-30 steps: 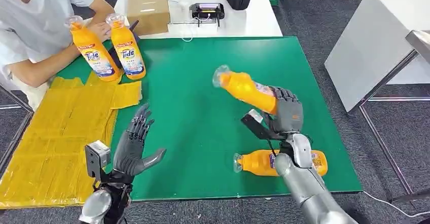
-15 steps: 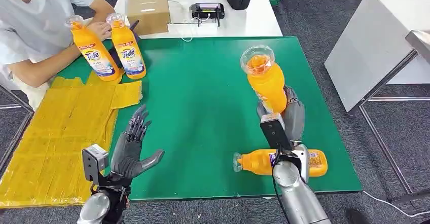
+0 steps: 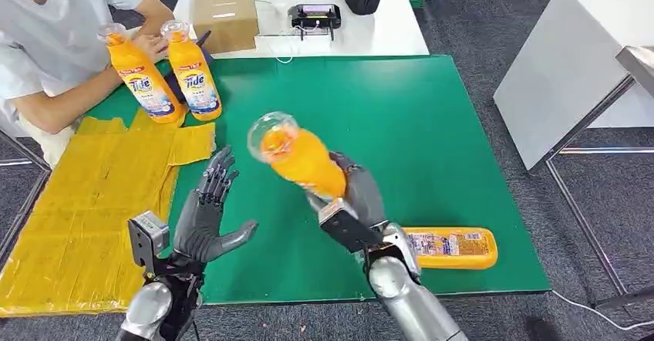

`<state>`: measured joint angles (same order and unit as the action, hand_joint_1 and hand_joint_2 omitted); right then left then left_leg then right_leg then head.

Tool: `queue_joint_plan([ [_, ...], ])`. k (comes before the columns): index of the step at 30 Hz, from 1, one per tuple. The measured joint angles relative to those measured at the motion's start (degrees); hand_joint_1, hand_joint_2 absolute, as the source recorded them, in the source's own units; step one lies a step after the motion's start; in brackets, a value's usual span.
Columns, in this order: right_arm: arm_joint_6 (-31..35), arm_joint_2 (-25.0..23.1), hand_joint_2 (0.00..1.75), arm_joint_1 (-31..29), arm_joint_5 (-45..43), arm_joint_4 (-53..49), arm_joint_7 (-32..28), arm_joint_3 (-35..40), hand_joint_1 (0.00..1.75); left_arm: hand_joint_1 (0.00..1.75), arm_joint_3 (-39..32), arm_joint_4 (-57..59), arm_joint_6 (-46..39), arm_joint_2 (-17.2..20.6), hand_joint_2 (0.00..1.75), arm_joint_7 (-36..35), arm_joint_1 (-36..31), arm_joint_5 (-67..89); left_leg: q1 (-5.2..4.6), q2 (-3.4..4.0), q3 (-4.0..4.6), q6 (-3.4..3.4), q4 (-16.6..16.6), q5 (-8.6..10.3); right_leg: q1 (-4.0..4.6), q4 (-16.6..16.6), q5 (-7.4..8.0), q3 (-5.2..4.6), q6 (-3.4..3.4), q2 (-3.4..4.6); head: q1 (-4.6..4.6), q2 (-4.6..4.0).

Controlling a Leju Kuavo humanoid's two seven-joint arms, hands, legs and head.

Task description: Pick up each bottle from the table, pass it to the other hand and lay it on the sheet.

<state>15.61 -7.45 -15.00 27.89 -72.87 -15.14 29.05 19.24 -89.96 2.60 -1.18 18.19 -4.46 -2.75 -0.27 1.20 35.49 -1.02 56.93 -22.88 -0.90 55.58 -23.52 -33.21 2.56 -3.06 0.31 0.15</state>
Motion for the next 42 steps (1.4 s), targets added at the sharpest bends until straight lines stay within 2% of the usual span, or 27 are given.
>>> queue_joint_plan([
  [9, -1.81, -1.62, 1.75, -2.98, 3.32, 7.65, 1.59, 7.76, 1.75, 0.0, 3.01, 0.0, 0.02, 0.0, 1.75, 1.07, -1.02, 2.23, -0.04, 0.0, 0.01, 0.0, 0.01, 0.0, -0.05, 0.0, 0.01, -0.02, 0.01, 0.0, 0.0, 0.0],
  [31, -3.15, -2.16, 1.75, -4.46, 4.65, 11.71, 2.23, 11.32, 1.75, 0.0, 3.52, 0.0, -0.68, 0.15, 1.75, 1.55, -1.01, 4.22, -0.04, 0.0, 0.02, 0.0, 0.01, 0.0, -0.04, 0.0, 0.01, -0.04, 0.01, 0.0, 0.0, 0.0],
  [32, -3.26, -2.16, 1.75, -4.5, 4.63, 11.82, 2.23, 11.45, 1.75, 0.1, 3.56, 0.0, -0.63, 0.22, 1.75, 1.79, -1.01, 4.55, -0.03, 0.0, 0.02, 0.0, 0.01, 0.0, -0.04, 0.0, 0.01, -0.04, 0.01, 0.0, 0.0, 0.0],
  [33, -3.41, -2.16, 1.75, -4.55, 4.61, 11.91, 2.23, 11.54, 1.75, 1.75, 3.6, 0.0, -0.61, 0.26, 1.75, 2.01, -1.01, 4.59, -0.03, 0.0, 0.02, 0.0, 0.0, 0.0, -0.04, 0.0, 0.0, -0.04, 0.01, 0.0, 0.0, 0.0],
  [42, -3.58, -2.18, 1.75, -4.72, 4.32, 12.67, 2.23, 11.91, 1.75, 1.75, 3.82, 0.07, -0.2, 0.24, 1.75, 2.23, -0.87, 2.12, -0.04, 0.0, 0.02, 0.0, 0.01, 0.0, -0.05, 0.0, 0.0, -0.05, 0.01, 0.0, 0.0, 0.0],
])
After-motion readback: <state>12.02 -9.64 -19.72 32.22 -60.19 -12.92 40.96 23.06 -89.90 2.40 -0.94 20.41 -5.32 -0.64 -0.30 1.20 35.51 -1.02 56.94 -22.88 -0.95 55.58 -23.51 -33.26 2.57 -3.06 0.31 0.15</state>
